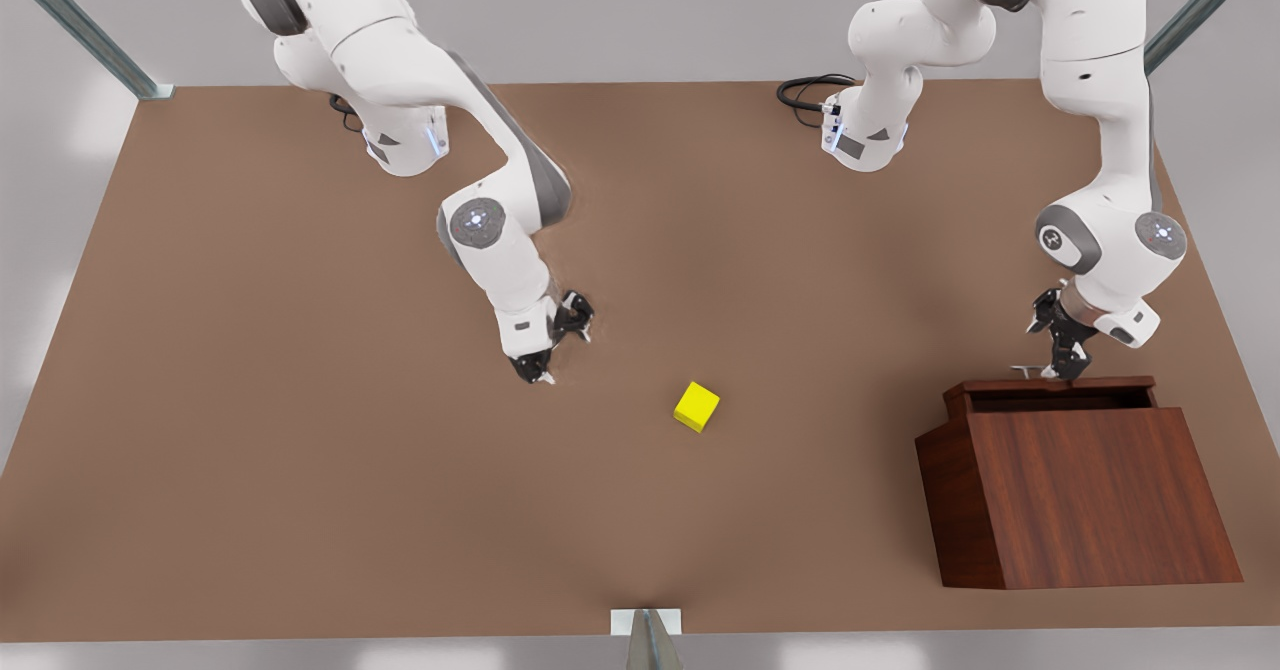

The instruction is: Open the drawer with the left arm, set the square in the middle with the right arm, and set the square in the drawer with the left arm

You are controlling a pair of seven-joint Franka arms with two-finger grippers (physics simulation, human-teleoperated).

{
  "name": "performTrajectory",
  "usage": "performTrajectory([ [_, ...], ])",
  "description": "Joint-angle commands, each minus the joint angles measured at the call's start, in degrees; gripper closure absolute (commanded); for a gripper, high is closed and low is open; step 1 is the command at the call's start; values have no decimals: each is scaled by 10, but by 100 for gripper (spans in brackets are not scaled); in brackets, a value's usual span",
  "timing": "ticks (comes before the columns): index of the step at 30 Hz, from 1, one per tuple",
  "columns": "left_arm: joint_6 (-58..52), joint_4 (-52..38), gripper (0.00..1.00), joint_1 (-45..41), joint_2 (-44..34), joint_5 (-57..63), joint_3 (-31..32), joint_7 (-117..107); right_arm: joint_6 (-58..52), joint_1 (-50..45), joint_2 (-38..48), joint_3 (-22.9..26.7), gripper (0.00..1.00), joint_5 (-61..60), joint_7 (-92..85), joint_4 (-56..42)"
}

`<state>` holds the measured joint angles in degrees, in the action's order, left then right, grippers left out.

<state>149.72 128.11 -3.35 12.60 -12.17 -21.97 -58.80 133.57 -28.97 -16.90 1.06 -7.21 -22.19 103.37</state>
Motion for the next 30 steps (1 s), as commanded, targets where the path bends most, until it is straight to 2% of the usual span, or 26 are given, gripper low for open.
performTrajectory([
  [1, -2, 0, 0, 0, -1, 0, 0, 0, -30, 14, 12, 1, 0, 0, 0, -1],
  [2, -7, 0, 0, -1, -6, 0, -1, 0, -105, 83, 51, 1, 0, 1, 1, -4],
  [3, -13, 0, 0, -1, -10, 0, -4, 1, -144, 136, 67, 0, 0, -1, 4, -19],
  [4, -17, 5, 0, -1, -15, 1, -9, 4, -235, 175, 74, 1, 0, 3, 7, -46],
  [5, -21, 5, 0, -1, -19, 0, -10, 5, -258, 194, 97, 1, 0, 42, 56, -48],
  [7, -22, 6, 0, -1, -21, 1, -11, 7, -361, 210, 105, 52, 0, 63, 120, -99],
  [8, -28, 6, 0, -1, -25, 1, -11, 7, -406, 244, 102, 47, 0, 60, 160, -121],
  [10, -31, 14, 0, -1, -31, 1, -11, 8, -430, 255, 101, 35, 0, 67, 197, -125],
  [13, -31, 17, 0, -1, -32, 1, -15, 8, -421, 259, 92, 57, 0, 62, 193, -126],
  [16, -35, 19, 0, 0, -35, 1, -16, 8, -439, 273, 78, 61, 0, 54, 195, -180],
  [30, -54, 56, 0, -2, -73, 2, -20, 7, -437, 276, 65, 61, 0, 54, 195, -206],
])
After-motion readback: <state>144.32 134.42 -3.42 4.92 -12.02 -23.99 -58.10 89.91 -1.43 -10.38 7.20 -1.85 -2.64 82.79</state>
